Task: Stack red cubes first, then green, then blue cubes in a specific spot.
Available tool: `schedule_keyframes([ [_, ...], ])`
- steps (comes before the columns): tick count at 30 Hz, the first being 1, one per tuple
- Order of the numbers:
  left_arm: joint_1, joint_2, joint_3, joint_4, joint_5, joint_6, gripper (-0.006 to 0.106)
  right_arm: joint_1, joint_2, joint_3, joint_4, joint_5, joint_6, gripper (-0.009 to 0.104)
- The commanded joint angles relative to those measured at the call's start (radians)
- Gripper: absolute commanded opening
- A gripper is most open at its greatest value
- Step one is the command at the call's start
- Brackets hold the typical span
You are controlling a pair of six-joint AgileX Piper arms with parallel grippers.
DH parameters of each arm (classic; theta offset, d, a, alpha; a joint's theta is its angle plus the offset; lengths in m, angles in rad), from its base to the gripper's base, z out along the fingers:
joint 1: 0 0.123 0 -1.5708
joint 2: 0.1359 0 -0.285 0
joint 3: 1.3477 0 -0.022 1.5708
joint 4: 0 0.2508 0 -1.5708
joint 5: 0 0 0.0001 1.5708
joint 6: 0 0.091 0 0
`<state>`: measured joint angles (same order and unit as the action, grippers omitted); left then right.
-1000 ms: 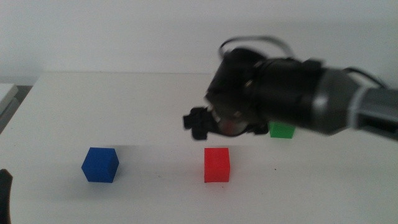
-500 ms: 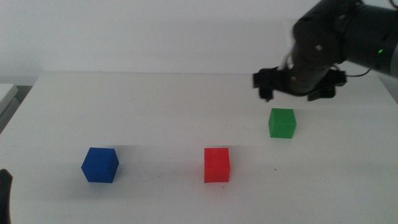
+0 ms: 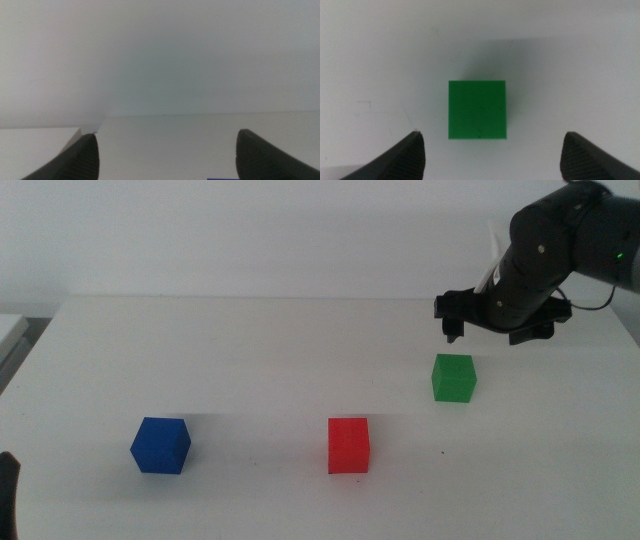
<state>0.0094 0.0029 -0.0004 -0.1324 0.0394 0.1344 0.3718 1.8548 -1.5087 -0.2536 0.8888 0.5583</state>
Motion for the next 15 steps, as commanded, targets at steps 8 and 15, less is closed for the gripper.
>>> schedule_keyframes([
  [8,0.000,-0.003,0.000,0.003,-0.013,-0.008,0.094,-0.013,0.116,-0.054,0.024,-0.047,-0.020,0.082],
  [15,0.000,-0.003,0.000,0.003,-0.013,-0.008,0.094,-0.024,0.176,-0.107,0.038,-0.004,-0.031,0.082],
])
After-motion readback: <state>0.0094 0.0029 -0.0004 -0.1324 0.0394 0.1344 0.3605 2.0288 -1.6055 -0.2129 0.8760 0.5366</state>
